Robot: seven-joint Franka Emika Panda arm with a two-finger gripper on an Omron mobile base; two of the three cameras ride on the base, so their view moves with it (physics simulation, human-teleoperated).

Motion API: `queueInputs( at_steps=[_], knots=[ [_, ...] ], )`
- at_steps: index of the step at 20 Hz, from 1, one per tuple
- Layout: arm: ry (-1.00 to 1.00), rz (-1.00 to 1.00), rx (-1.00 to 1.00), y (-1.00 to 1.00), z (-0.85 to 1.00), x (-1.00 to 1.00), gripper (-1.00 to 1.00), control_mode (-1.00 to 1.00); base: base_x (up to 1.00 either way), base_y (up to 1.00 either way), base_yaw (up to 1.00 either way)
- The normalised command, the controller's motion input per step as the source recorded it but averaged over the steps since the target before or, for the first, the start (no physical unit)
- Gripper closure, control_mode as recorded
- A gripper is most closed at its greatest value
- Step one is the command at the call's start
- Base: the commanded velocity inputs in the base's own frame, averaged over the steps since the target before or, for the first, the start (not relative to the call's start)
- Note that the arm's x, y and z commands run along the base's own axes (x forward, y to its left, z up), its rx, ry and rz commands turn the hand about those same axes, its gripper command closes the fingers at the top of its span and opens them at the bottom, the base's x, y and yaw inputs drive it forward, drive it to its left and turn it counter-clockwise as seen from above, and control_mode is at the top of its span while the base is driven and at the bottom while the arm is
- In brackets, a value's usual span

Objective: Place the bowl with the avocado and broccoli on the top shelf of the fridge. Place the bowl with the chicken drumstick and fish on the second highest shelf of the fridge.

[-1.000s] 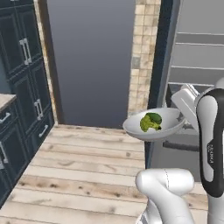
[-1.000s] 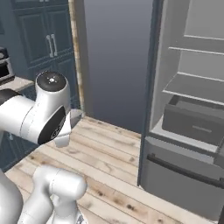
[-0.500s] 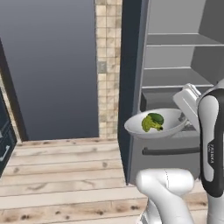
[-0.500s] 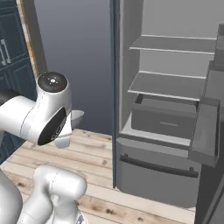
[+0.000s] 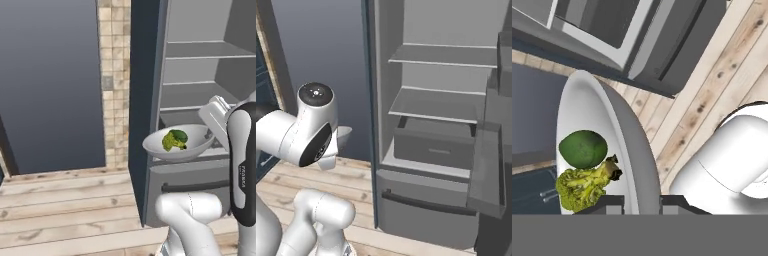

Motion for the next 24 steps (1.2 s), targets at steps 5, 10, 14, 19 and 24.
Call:
queueInputs(
  at_steps=[5, 10, 14, 19, 24],
  knots=[
    [0.00, 0.00, 0.00, 0.00, 0.00, 0.00, 1.00, 1.00, 0.49, -0.17, -0.16],
    [0.00, 0.00, 0.00, 0.00, 0.00, 0.00, 1.00, 1.00, 0.45, -0.25, -0.17],
    [0.00, 0.00, 0.00, 0.00, 0.00, 0.00, 1.00, 1.00, 0.40, -0.40, -0.19],
    [0.00, 0.00, 0.00, 0.00, 0.00, 0.00, 1.00, 1.00, 0.40, -0.39, -0.16],
    [0.00, 0.00, 0.00, 0.00, 0.00, 0.00, 1.00, 1.00, 0.51, -0.20, -0.12]
  ],
)
